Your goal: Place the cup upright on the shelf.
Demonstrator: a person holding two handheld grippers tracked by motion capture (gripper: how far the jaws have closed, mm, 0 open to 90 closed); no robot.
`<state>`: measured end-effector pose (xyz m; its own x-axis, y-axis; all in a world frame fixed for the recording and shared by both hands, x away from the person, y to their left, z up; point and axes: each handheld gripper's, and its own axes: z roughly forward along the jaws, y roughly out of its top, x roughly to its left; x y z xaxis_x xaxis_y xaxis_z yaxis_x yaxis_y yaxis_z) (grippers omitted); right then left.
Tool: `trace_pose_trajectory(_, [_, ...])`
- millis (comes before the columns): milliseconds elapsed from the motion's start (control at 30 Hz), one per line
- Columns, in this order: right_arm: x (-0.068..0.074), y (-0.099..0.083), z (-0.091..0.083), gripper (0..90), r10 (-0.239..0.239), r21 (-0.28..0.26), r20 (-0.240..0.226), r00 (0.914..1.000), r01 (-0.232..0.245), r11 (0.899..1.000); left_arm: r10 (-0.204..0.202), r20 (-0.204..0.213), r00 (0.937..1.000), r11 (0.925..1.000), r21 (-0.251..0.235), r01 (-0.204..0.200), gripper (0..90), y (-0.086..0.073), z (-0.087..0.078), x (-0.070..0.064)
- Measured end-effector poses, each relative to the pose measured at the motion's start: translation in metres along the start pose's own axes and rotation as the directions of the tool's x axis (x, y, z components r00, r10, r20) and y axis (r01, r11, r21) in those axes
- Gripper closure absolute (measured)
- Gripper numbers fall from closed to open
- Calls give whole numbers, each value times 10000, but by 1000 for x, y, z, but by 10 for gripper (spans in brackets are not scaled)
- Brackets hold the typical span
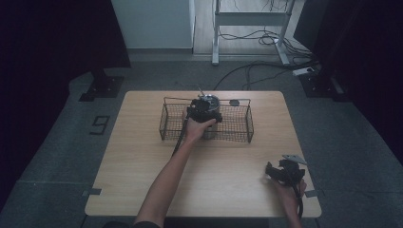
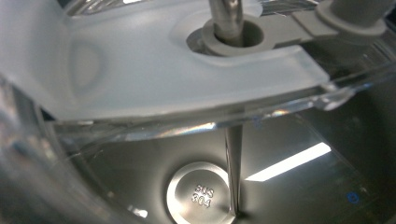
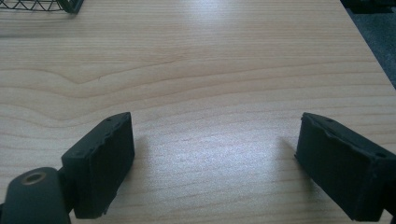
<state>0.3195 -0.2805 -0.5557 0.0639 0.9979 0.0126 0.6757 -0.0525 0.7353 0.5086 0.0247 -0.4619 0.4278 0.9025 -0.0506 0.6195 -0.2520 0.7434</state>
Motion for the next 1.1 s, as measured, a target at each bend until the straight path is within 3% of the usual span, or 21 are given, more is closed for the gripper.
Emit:
trace_pose_trajectory(300, [0,0,0,114,-4,-1,0,10000,4,10000,404,-2,9992,9990,-215,-404,39,-10,-2,-1])
trace_pose_trajectory(633, [0,0,0,114,-3,-1,1,10000,3,10000,438,105,9990,9985,-333,-434,22,-13,-7,1])
trace_pose_trajectory(833, [0,0,0,114,-3,-1,0,10000,3,10000,600,190,9980,9943,-890,-581,0,-10,-25,3])
trace_pose_trajectory(1100, [0,0,0,114,-4,0,1,10000,4,10000,788,546,9954,9931,-919,-735,1,-11,-49,9])
